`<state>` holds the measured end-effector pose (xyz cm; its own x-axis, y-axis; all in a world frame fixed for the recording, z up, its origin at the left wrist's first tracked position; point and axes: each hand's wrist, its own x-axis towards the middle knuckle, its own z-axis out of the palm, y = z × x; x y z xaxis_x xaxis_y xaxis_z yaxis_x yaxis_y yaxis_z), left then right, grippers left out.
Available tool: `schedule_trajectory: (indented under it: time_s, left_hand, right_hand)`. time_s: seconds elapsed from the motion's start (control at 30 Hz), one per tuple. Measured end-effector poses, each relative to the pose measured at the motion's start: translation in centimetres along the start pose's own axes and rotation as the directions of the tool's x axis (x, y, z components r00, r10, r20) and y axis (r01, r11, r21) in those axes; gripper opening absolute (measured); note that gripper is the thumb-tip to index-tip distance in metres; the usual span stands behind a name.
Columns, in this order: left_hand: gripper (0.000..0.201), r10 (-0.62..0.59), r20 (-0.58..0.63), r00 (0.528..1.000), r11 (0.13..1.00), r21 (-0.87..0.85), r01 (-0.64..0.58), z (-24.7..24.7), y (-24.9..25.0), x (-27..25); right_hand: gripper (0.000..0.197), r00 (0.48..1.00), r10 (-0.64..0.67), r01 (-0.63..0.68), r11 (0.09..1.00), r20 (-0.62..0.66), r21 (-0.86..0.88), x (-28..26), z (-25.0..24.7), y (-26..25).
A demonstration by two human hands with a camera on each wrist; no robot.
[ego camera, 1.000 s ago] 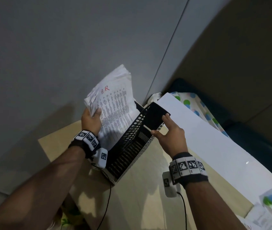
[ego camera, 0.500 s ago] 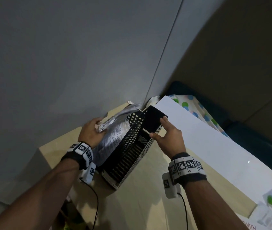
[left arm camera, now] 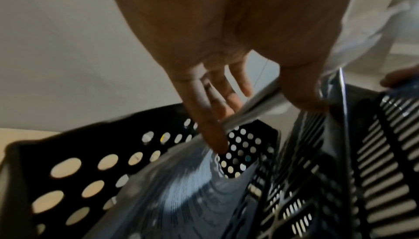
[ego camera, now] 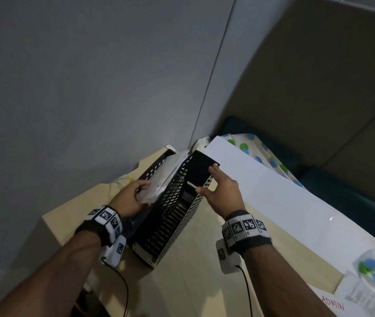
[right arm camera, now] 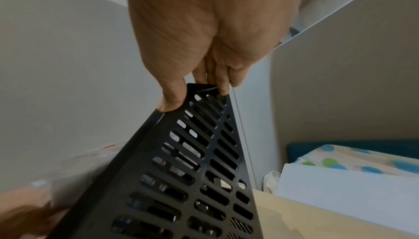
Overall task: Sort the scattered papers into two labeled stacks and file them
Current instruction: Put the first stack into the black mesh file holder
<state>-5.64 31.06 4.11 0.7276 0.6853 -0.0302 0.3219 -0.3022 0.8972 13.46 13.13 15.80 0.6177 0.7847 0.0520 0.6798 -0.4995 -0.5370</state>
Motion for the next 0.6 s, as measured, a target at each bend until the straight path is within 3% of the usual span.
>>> schedule_trajectory:
  time_s: [0.13, 0.23, 0.33, 0.47, 0.6]
  left_hand:
    - [0.078, 0.022, 0.091, 0.996, 1.000, -0.016, -0.021, -2.2, 0.3, -1.6]
    - [0.070, 0.124, -0.034, 0.992, 0.992, -0.013, -0.125, -3.7, 2.4, -2.5]
    - [0.076, 0.229, -0.093, 0.969, 0.973, 0.055, -0.225, -3.9, 5.9, -2.5]
    - [0.062, 0.344, -0.161, 0.925, 0.938, 0.115, -0.328, 0.0, 10.6, -2.5]
    - [0.054, 0.512, 0.014, 0.859, 0.856, 0.075, -0.512, 9.5, 14.4, -4.3]
  right_hand:
    - [0.072, 0.999, -0.021, 0.021, 1.000, 0.034, -0.004, 0.0, 0.0, 0.4]
    - [0.074, 0.993, -0.077, 0.072, 0.996, 0.090, 0.058, -0.7, -0.5, 1.1]
    - [0.073, 0.991, -0.083, 0.073, 0.993, 0.104, 0.090, -2.7, -1.4, 3.4]
    - [0.064, 0.979, 0.079, -0.075, 0.997, 0.188, -0.029, -7.2, -1.7, 10.2]
    - [0.046, 0.916, 0.346, -0.329, 0.937, 0.201, -0.113, -15.2, -1.8, 20.3]
